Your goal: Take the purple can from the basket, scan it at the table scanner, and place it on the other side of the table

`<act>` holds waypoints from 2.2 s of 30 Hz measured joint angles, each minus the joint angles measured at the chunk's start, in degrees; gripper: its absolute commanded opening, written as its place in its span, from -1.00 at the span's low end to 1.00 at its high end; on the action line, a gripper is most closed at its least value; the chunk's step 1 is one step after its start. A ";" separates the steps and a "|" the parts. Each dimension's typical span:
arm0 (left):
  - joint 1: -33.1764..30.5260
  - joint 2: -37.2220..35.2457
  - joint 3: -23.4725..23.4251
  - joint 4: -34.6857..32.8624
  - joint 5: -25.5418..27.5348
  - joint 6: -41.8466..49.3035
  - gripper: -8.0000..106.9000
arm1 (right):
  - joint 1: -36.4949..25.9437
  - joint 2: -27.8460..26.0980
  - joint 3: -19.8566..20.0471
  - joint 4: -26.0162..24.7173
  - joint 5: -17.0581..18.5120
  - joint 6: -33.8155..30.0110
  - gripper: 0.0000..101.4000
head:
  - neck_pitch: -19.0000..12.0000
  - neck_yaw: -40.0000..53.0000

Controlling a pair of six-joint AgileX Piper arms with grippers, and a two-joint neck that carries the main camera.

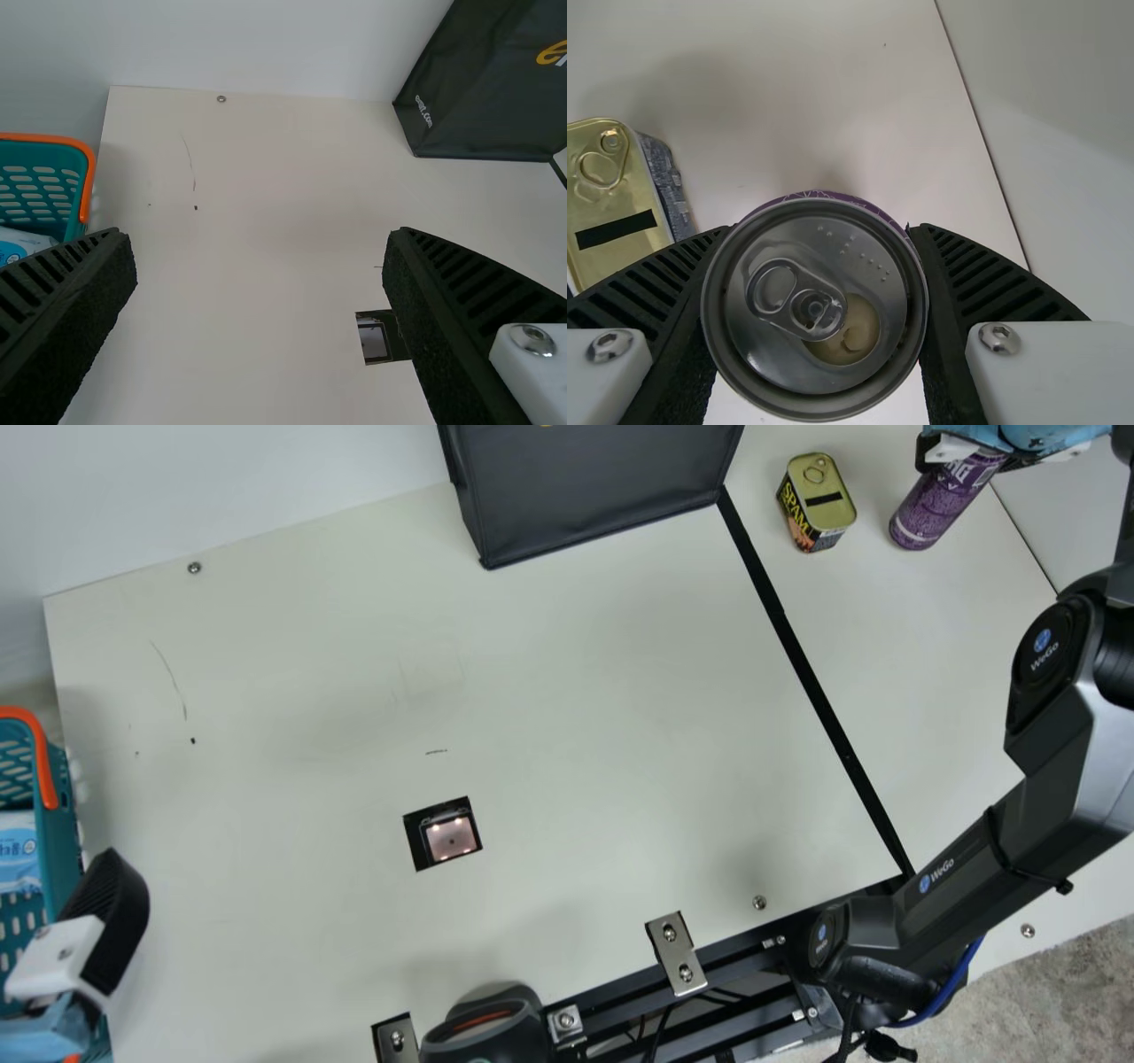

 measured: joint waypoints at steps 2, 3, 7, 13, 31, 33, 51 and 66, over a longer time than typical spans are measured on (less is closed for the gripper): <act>0.00 0.00 0.00 0.00 0.00 0.00 0.71 | -0.01 -0.05 0.34 -0.07 -0.41 -0.35 -1.00 | 0.00 0.00; 0.00 0.00 0.00 0.00 0.00 0.00 0.71 | -0.06 -0.05 0.64 -0.14 -0.41 -0.35 -1.00 | 0.00 0.00; 0.00 0.00 0.00 0.00 0.00 0.00 0.71 | -0.13 -0.36 1.37 -0.20 -0.56 -0.77 -1.00 | -0.09 0.00; 0.00 0.00 0.00 0.00 0.00 0.00 0.71 | -0.27 -1.25 2.46 -0.41 -0.48 -0.77 -1.00 | 0.00 0.00; 0.00 0.00 0.00 0.00 0.00 0.00 0.71 | -1.37 -2.49 5.08 -0.43 -0.78 -0.77 -0.54 | 0.00 0.00; 0.00 0.00 0.00 0.00 0.00 0.00 0.71 | -1.43 -2.55 5.19 -0.43 -0.76 -0.77 -0.41 | -0.09 0.00; 0.00 0.00 0.00 0.00 0.00 0.00 0.71 | -1.46 -3.88 6.76 -0.89 -0.84 -1.22 0.78 | 0.00 0.00; 0.00 0.00 0.00 0.00 0.00 0.00 0.71 | -1.49 -6.76 7.85 -0.99 -1.87 -1.22 0.87 | 0.00 0.00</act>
